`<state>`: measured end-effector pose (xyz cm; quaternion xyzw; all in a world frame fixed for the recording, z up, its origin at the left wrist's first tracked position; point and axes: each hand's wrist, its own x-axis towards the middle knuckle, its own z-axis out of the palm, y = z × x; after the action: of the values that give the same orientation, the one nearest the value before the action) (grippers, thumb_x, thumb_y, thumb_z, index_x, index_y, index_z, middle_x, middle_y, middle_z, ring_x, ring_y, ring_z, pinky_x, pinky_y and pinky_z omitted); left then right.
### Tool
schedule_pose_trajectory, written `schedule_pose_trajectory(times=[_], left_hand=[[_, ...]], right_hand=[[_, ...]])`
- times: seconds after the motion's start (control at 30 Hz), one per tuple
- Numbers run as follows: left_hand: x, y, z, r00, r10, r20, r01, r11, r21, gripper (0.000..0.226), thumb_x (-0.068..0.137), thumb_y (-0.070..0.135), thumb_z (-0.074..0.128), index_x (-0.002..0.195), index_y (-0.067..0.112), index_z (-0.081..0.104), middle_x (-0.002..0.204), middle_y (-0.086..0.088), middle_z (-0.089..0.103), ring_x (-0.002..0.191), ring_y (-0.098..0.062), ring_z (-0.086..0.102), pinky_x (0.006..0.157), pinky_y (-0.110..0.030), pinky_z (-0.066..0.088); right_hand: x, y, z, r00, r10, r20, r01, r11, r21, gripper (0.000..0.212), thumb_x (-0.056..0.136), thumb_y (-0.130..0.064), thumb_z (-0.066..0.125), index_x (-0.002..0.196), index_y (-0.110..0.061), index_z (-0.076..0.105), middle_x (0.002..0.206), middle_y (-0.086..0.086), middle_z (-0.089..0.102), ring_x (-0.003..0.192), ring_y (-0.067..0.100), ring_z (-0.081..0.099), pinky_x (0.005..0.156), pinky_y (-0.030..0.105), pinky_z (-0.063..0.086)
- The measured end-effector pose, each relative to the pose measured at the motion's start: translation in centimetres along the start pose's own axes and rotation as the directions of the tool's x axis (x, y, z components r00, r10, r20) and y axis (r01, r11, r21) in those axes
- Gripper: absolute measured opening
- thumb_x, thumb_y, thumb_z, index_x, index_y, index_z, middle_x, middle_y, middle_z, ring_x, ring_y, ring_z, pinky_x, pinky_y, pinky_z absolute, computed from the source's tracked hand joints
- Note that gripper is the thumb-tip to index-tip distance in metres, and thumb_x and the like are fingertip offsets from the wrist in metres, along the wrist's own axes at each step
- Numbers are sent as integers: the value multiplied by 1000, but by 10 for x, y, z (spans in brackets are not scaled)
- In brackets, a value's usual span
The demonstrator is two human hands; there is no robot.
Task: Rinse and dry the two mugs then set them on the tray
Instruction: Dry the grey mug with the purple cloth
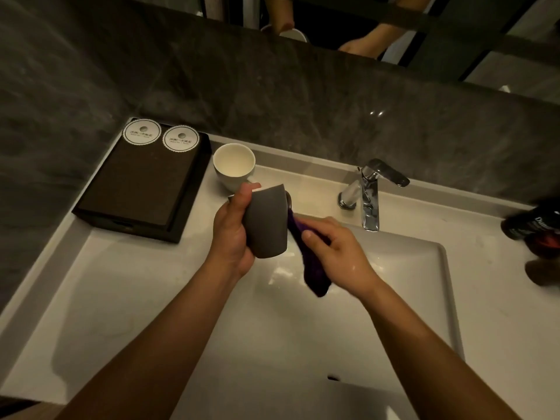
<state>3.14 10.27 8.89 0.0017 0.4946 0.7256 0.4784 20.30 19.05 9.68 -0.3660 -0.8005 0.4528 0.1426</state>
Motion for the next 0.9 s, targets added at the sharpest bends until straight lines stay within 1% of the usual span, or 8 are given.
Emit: schedule_pose_trajectory(times=[0.17, 0.27, 0.37, 0.47, 0.53, 0.6, 0.77, 0.9], left_hand=[[24, 3, -28, 992, -9, 129, 5, 999, 32, 106, 37, 68, 96, 128, 20, 69, 130, -14, 70, 114, -34, 69, 83, -49, 61], [36, 3, -40, 979, -35, 199, 18, 996, 84, 116, 33, 69, 96, 132, 17, 64, 126, -12, 70, 112, -32, 69, 83, -48, 63], [49, 3, -48, 960, -31, 278, -5, 992, 129, 110, 33, 69, 96, 125, 18, 66, 118, -7, 74, 108, -30, 71, 85, -47, 63], [59, 2, -51, 949, -35, 312, -13, 988, 151, 107, 32, 70, 96, 122, 19, 67, 114, -4, 76, 107, -29, 71, 83, -45, 63], [64, 2, -52, 937, -37, 348, -17, 988, 151, 100, 34, 69, 96, 118, 21, 72, 113, -4, 77, 106, -28, 72, 83, -44, 63], [68, 3, -52, 929, -42, 368, -13, 989, 147, 94, 34, 68, 97, 114, 23, 75, 111, -3, 78, 105, -27, 73, 82, -42, 64], [71, 2, -50, 903, -78, 422, 14, 988, 153, 108, 35, 68, 96, 125, 16, 65, 117, -7, 76, 111, -31, 69, 90, -48, 61], [65, 2, -48, 895, -120, 431, 33, 978, 204, 118, 41, 69, 95, 137, 9, 60, 136, -19, 66, 127, -41, 60, 105, -57, 49]], right_hand=[[77, 29, 11, 972, -118, -203, 13, 890, -456, 36, 105, -22, 54, 141, -19, 61, 114, 6, 53, 101, 19, 50, 88, 32, 46], [121, 44, 17, 964, -221, -146, 64, 728, -682, 37, 103, -23, 57, 139, -22, 60, 117, 8, 56, 106, 29, 50, 84, 40, 47], [147, 56, 22, 992, -121, -31, 54, 643, -764, 42, 105, -31, 51, 146, -28, 52, 136, 6, 55, 123, 33, 46, 98, 46, 40], [147, 52, 25, 994, -102, -44, 48, 754, -655, 38, 105, -38, 49, 139, -28, 61, 140, -1, 58, 129, 28, 45, 103, 47, 37], [130, 36, 20, 993, -102, -66, 85, 972, -219, 33, 103, -40, 50, 121, -26, 74, 110, -12, 68, 103, 14, 58, 89, 40, 48], [109, 19, 11, 995, -44, 90, 24, 977, 214, 33, 100, -43, 51, 111, -26, 78, 80, -16, 68, 74, 7, 59, 69, 32, 50], [88, 6, -11, 950, -73, 303, 52, 996, 76, 19, 104, -22, 59, 116, -19, 73, 79, -18, 70, 70, 9, 62, 64, 27, 54], [82, 0, -18, 939, -46, 341, 62, 997, -35, 13, 103, -18, 59, 105, -22, 71, 80, -2, 71, 71, 15, 68, 66, 31, 59]])
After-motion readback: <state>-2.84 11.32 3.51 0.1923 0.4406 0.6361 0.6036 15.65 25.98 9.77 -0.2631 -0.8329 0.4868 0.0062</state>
